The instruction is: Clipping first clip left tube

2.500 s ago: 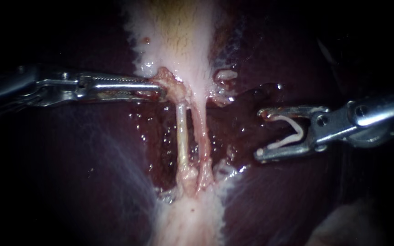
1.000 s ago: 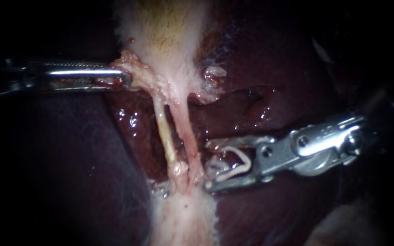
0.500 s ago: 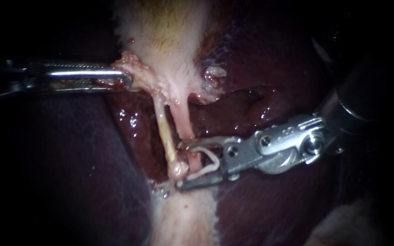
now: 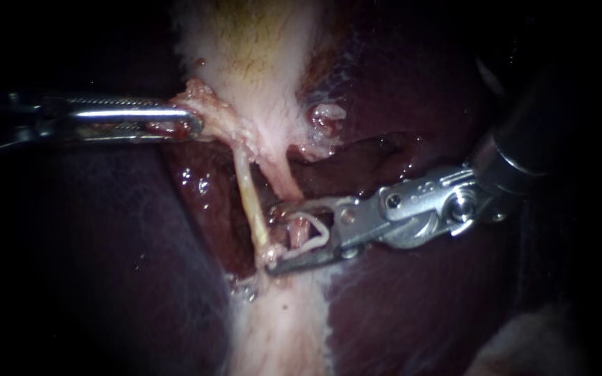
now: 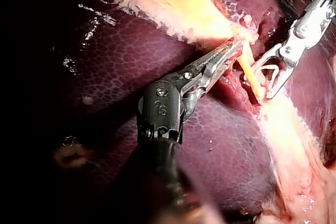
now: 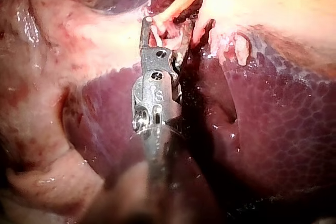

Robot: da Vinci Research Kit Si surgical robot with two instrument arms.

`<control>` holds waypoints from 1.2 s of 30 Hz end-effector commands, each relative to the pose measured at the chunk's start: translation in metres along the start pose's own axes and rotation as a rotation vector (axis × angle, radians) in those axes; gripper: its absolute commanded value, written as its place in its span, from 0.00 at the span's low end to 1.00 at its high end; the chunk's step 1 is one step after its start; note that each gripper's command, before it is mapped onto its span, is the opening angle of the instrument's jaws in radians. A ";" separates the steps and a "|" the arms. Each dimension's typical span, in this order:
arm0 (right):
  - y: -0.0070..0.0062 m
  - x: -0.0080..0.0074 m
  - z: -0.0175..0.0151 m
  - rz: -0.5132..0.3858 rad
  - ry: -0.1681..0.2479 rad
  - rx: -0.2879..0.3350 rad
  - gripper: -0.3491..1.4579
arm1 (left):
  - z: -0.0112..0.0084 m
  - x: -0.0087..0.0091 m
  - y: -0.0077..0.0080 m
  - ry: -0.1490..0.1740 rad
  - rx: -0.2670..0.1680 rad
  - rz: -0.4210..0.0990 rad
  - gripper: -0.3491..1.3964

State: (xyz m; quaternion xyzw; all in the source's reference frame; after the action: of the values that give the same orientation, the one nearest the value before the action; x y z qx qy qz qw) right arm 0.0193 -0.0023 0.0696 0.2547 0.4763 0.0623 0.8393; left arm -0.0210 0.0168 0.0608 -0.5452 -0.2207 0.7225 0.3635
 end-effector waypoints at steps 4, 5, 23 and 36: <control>0.0002 0.0002 0.0020 0.019 0.060 0.041 0.47 | 0.0002 -0.0001 -0.0001 0.000 0.001 0.001 0.00; 0.0001 0.0002 0.0023 0.022 0.068 0.052 0.47 | 0.0002 -0.0001 -0.0001 0.000 0.001 0.001 0.00; -0.0043 0.0016 0.0029 0.046 0.153 0.161 0.47 | 0.0001 -0.0001 -0.0002 0.000 0.000 0.002 0.00; -0.0096 0.0043 0.0029 0.049 0.178 0.301 0.46 | 0.0001 -0.0002 -0.0004 -0.001 -0.002 0.002 0.00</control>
State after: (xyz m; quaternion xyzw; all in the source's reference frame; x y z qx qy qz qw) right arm 0.0229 -0.0102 0.0628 0.3826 0.5478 0.0324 0.7433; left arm -0.0210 0.0169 0.0612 -0.5456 -0.2208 0.7228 0.3620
